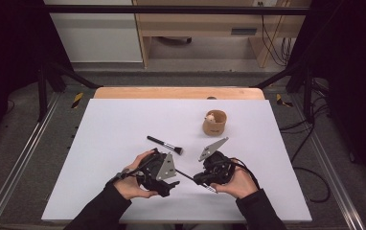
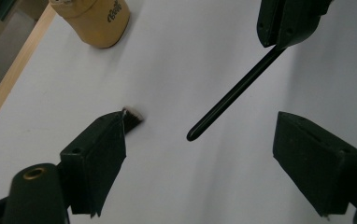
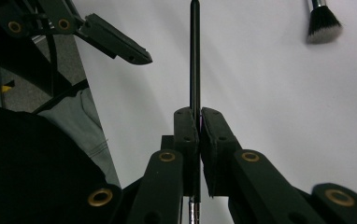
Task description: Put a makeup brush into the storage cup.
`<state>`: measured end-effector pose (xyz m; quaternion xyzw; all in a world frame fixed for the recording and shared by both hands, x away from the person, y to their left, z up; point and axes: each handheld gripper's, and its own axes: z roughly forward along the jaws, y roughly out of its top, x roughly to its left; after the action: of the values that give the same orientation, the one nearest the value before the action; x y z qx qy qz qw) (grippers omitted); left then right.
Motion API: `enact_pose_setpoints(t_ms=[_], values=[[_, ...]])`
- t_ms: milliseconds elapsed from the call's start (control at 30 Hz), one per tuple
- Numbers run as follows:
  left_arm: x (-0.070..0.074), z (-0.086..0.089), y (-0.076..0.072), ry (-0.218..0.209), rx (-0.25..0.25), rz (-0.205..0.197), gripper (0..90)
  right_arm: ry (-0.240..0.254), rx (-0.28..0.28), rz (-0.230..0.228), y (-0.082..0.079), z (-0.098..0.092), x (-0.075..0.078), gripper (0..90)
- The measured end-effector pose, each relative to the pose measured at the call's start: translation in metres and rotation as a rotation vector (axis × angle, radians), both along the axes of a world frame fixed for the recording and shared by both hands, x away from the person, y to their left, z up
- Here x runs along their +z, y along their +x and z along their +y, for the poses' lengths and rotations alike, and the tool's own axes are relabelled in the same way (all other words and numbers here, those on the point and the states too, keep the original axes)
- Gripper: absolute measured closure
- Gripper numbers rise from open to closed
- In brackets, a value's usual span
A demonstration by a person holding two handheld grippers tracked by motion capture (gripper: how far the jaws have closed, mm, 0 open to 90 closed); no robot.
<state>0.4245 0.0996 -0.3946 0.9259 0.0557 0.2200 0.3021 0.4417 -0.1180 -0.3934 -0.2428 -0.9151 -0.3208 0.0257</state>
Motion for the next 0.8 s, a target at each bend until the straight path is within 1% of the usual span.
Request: enact_pose_setpoints(t_ms=[67,100,133,167,233,267,300,367,400,467,500,533,567,633,667,700,800], values=[[-0.001,-0.002,-0.003,0.009,-0.018,-0.023,19.7,0.0,0.0,0.004,0.0,0.001,-0.001,85.5],[-0.001,-0.002,-0.003,0.009,-0.018,-0.023,20.6,0.001,0.0,0.007,0.0,0.001,-0.001,85.4],[-0.003,-0.004,-0.004,0.003,-0.025,-0.035,21.1,0.001,0.001,0.011,0.0,0.001,-0.001,85.5],[-0.002,-0.004,-0.005,0.021,-0.034,-0.043,21.5,0.0,0.0,0.015,0.0,0.001,-0.001,85.5],[-0.003,-0.006,-0.006,0.014,-0.038,-0.048,23.3,-0.003,0.008,0.01,0.0,0.002,-0.001,85.5],[-0.003,-0.007,-0.006,0.027,-0.046,-0.058,24.0,0.001,0.005,0.019,0.0,0.003,-0.001,85.5],[-0.003,-0.008,-0.007,0.019,-0.049,-0.059,24.9,-0.002,0.008,0.017,0.0,0.003,-0.001,85.4],[-0.004,-0.01,-0.009,0.027,-0.065,-0.076,27.2,-0.001,0.012,0.021,0.0,0.005,-0.002,85.4],[-0.004,-0.01,-0.009,0.027,-0.065,-0.076,28.3,0.0,0.012,0.022,0.0,0.006,-0.002,85.5],[-0.004,-0.012,-0.01,0.044,-0.083,-0.096,30.9,0.001,0.015,0.023,0.0,0.007,-0.003,85.5],[-0.004,-0.012,-0.01,0.041,-0.084,-0.097,32.3,0.002,0.014,0.022,0.001,0.008,-0.003,85.5],[-0.004,-0.013,-0.01,0.041,-0.097,-0.106,34.1,0.002,0.02,0.023,0.001,0.008,-0.003,85.4],[-0.003,-0.013,-0.011,0.051,-0.103,-0.117,35.3,0.002,0.017,0.024,0.001,0.008,-0.003,85.5],[-0.004,-0.014,-0.011,0.053,-0.113,-0.129,37.9,0.005,0.024,0.027,0.001,0.009,-0.002,85.5],[-0.003,-0.014,-0.011,0.067,-0.122,-0.138,38.7,0.004,0.028,0.028,0.001,0.01,-0.002,85.5],[-0.004,-0.014,-0.012,0.069,-0.125,-0.149,39.4,0.002,0.03,0.025,0.001,0.01,-0.002,85.5],[-0.006,-0.015,-0.014,0.082,-0.128,-0.153,42.5,0.002,0.037,0.03,0.001,0.011,-0.002,85.5]])
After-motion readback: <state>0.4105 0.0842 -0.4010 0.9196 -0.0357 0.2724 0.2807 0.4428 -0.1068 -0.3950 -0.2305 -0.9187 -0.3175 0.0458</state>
